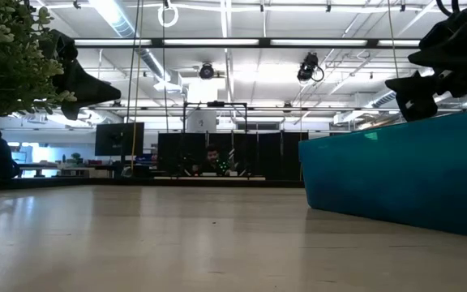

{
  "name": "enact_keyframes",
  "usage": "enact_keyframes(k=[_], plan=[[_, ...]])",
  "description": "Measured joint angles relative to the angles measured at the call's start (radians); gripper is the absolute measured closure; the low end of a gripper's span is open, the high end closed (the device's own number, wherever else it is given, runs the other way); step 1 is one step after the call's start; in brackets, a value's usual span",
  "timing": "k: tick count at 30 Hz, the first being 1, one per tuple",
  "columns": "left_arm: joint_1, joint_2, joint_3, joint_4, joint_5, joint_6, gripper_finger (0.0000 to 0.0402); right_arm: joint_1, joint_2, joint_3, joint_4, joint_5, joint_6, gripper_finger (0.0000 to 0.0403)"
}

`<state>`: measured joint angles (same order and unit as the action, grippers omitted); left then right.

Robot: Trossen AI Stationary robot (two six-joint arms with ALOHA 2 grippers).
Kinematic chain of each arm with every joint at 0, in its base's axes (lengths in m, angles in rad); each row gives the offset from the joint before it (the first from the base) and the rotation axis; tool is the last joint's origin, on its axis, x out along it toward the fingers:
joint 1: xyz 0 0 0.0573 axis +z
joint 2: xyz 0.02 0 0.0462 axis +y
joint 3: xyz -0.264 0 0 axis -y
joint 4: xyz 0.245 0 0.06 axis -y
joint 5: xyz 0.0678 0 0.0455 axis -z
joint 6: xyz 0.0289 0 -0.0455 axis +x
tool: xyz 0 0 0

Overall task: Pick and placing Produce into tupperware
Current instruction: Return to Home Position

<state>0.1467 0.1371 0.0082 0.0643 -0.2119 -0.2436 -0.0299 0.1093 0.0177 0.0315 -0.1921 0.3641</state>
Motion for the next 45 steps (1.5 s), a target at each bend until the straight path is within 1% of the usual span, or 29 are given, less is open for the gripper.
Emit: enact_keyframes(k=[12,21,32,41,45], plan=[[0.0,0.0,0.0,0.0,0.0,0.0,0.0365,0.0,0.0,0.0,0.0,0.0,0.0,0.0172],[0.0,0.0,0.0,0.0,0.0,0.0,0.0378,0.0,0.0,0.0,0.0,0.0,0.0,0.0172],[0.0,0.0,0.0,0.0,0.0,0.0,0.0365,0.0,0.0,0.0,0.0,0.0,0.0,0.0172],[0.0,0.0,0.0,0.0,0.0,0.0,0.0378,0.0,0.0,0.0,0.0,0.0,0.0,0.0172],[0.0,0.0,0.0,0.0,0.0,0.0,0.0376,0.0,0.0,0.0,0.0,0.0,0.0,0.0172]])
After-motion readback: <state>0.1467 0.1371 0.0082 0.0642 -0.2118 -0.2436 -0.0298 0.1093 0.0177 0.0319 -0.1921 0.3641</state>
